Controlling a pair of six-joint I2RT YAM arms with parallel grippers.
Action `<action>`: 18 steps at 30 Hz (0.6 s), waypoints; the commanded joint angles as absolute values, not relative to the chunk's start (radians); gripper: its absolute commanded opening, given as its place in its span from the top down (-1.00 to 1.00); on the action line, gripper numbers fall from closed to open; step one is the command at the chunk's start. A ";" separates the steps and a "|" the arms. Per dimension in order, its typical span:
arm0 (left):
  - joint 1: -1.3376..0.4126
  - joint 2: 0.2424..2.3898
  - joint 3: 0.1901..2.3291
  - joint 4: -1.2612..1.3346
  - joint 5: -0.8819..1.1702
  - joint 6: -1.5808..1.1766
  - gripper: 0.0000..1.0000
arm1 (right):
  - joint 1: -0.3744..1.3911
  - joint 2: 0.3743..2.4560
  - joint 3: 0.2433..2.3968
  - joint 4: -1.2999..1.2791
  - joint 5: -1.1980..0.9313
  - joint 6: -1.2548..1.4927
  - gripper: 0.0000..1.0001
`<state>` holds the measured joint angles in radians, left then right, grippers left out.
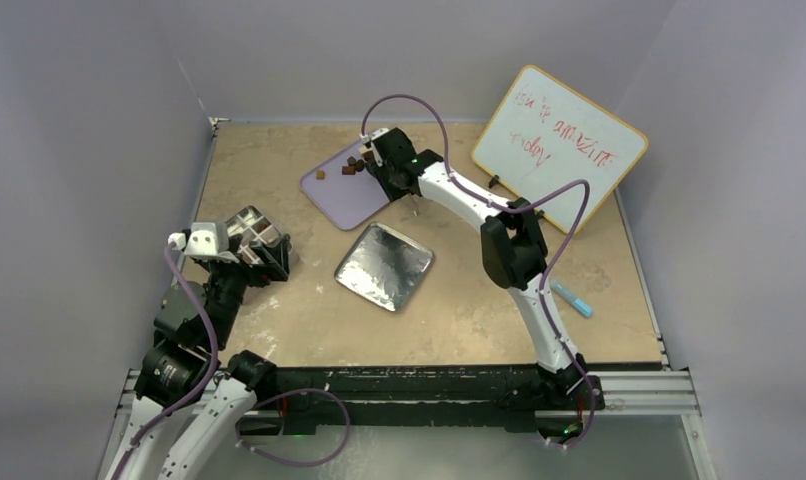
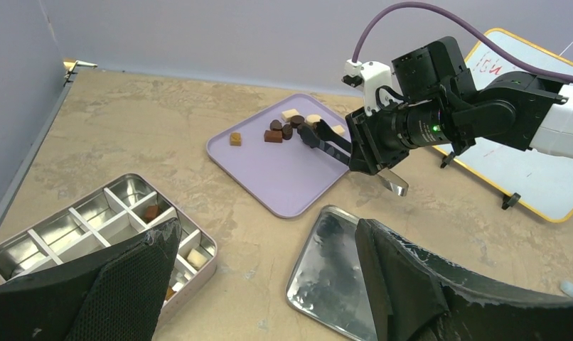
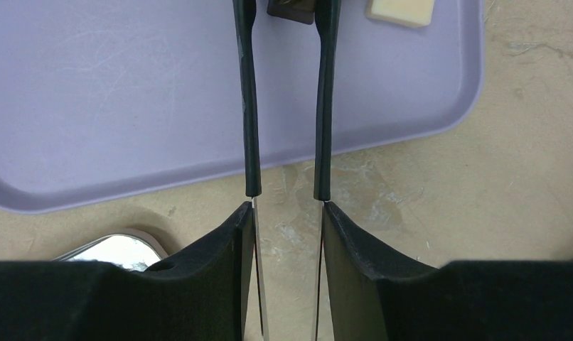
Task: Pack the chocolate
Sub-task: Pick up the fake chocolate from the plate.
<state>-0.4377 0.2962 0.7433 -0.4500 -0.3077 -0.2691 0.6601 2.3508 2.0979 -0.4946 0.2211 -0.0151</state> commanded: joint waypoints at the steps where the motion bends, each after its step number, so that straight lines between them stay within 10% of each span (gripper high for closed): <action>1: -0.434 0.303 0.743 -0.414 -0.306 -0.260 -0.82 | 0.657 2.333 2.153 -0.508 0.228 -0.046 0.18; 18: -0.434 0.291 0.743 -0.414 -0.301 -0.261 -0.82 | 0.669 2.269 2.065 -0.470 0.205 -0.013 0.26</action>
